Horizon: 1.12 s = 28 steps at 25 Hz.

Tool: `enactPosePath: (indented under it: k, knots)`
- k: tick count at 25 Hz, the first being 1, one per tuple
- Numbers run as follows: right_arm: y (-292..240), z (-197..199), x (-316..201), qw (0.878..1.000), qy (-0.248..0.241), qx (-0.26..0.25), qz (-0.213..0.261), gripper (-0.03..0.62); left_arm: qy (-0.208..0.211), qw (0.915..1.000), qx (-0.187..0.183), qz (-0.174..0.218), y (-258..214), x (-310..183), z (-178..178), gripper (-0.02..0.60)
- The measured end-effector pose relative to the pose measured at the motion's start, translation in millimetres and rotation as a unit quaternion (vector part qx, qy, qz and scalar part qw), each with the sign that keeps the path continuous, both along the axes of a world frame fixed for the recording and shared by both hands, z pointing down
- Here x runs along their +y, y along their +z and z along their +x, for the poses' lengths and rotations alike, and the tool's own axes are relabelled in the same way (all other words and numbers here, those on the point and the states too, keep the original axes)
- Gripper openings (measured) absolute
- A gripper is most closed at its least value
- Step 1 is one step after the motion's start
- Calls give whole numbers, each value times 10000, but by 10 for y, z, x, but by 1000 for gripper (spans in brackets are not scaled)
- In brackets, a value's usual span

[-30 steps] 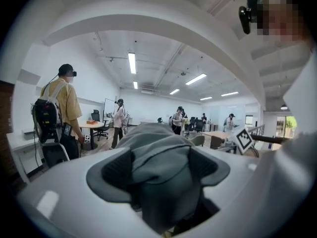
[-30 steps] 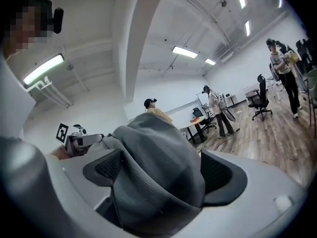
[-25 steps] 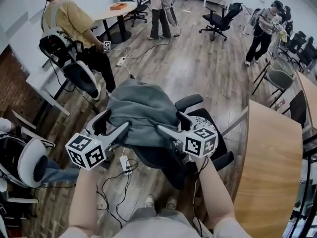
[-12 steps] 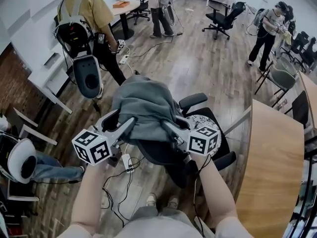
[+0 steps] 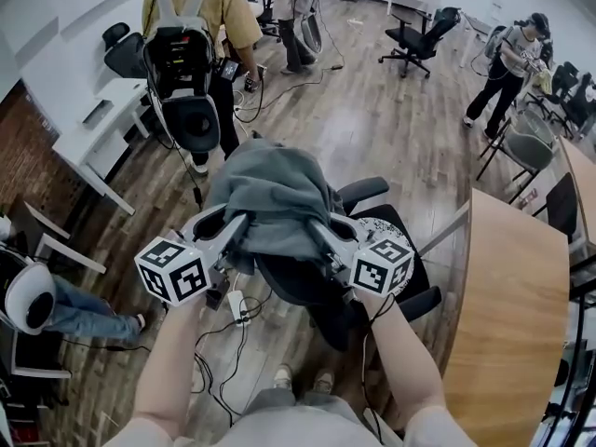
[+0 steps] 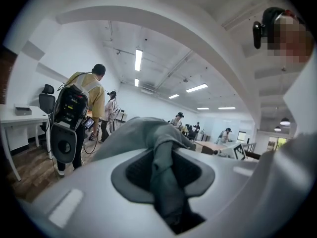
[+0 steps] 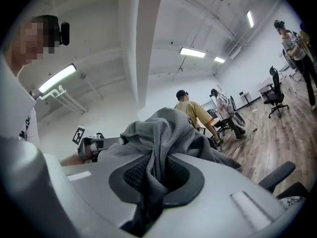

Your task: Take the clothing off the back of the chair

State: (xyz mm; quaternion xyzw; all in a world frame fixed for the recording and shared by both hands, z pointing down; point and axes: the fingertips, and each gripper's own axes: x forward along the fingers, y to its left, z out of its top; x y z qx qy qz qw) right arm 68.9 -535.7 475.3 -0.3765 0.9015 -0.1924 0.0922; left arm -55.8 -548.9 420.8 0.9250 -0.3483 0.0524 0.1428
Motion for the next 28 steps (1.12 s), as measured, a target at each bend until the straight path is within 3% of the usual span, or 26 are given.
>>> enactPosePath:
  k: [8, 17, 24, 28]
  knots:
    - [-655, -5, 137, 9967, 392, 41, 710, 31, 184, 9984, 191, 492, -501, 183, -23, 78]
    - [-1409, 359, 603, 9839, 936, 162, 1514, 32, 549, 9900, 458, 1214, -1189, 643, 412, 78]
    - [-2104, 690, 1239, 9663, 1339, 298, 2176, 32, 1139, 9734, 766, 1834, -1816, 1259, 905, 78]
    - [-2438, 802, 1573, 9621, 1510, 161, 2264, 32, 1501, 9606, 1010, 2112, -2133, 1555, 1092, 78]
